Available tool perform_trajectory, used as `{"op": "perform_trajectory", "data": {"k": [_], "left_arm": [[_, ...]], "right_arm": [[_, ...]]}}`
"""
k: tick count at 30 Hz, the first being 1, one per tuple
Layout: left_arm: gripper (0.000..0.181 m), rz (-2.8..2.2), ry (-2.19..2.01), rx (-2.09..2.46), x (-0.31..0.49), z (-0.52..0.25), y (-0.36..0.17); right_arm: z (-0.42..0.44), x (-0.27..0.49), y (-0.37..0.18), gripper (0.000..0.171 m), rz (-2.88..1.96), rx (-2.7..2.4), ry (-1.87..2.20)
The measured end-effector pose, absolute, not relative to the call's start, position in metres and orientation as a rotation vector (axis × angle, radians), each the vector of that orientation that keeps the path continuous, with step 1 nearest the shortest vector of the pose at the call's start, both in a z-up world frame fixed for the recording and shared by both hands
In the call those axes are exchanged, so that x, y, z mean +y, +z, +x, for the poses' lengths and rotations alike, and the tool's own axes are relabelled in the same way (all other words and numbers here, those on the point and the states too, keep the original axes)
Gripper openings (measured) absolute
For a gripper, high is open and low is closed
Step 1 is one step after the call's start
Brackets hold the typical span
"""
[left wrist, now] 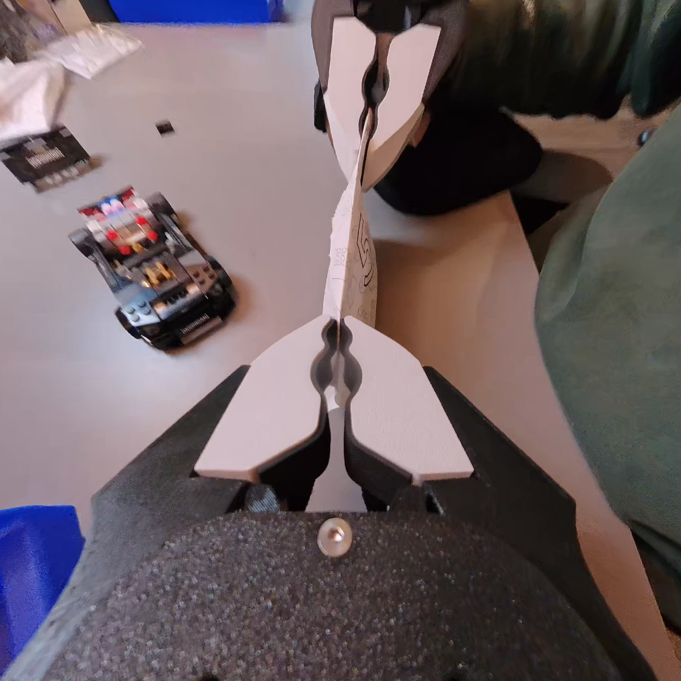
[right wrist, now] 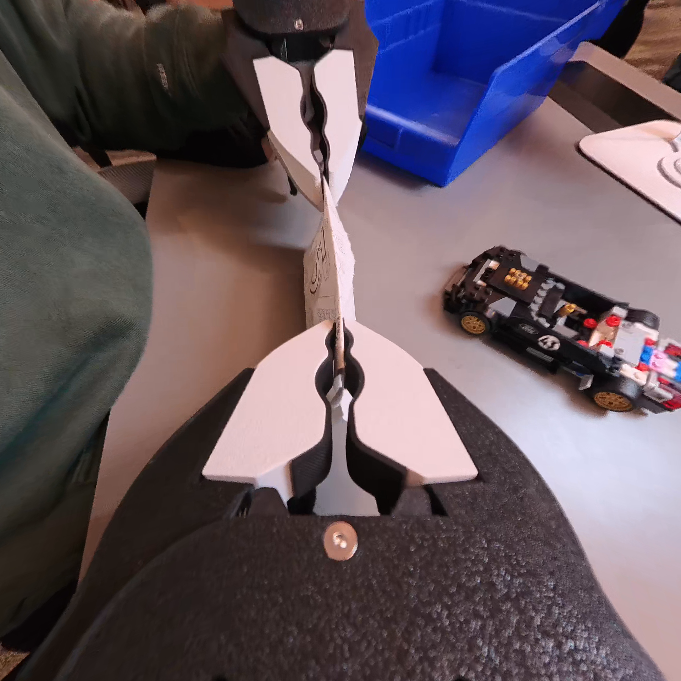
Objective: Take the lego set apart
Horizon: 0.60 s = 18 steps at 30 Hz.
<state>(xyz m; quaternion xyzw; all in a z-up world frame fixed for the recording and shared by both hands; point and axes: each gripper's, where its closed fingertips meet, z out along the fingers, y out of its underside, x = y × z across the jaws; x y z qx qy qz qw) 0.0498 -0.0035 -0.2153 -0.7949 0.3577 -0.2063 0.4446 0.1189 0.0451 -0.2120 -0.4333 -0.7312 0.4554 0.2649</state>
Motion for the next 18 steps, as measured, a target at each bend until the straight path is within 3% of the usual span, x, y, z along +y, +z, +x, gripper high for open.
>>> {"op": "perform_trajectory", "data": {"k": [5,12,18], "left_arm": [[0.014,-1.756,-0.412,0.678,0.014,0.020,-0.157],[0.005,-1.691,-0.360,0.438,0.015,-0.022,-0.140],[0.000,-1.635,-0.177,0.257,0.014,-0.061,-0.113]], "right_arm": [[0.105,0.079,-0.164,0.000,-1.151,-1.915,1.267],[0.067,0.124,-0.118,0.000,-1.073,-1.905,1.334],[0.044,0.110,-0.094,0.000,-0.973,-1.891,1.425]]}}
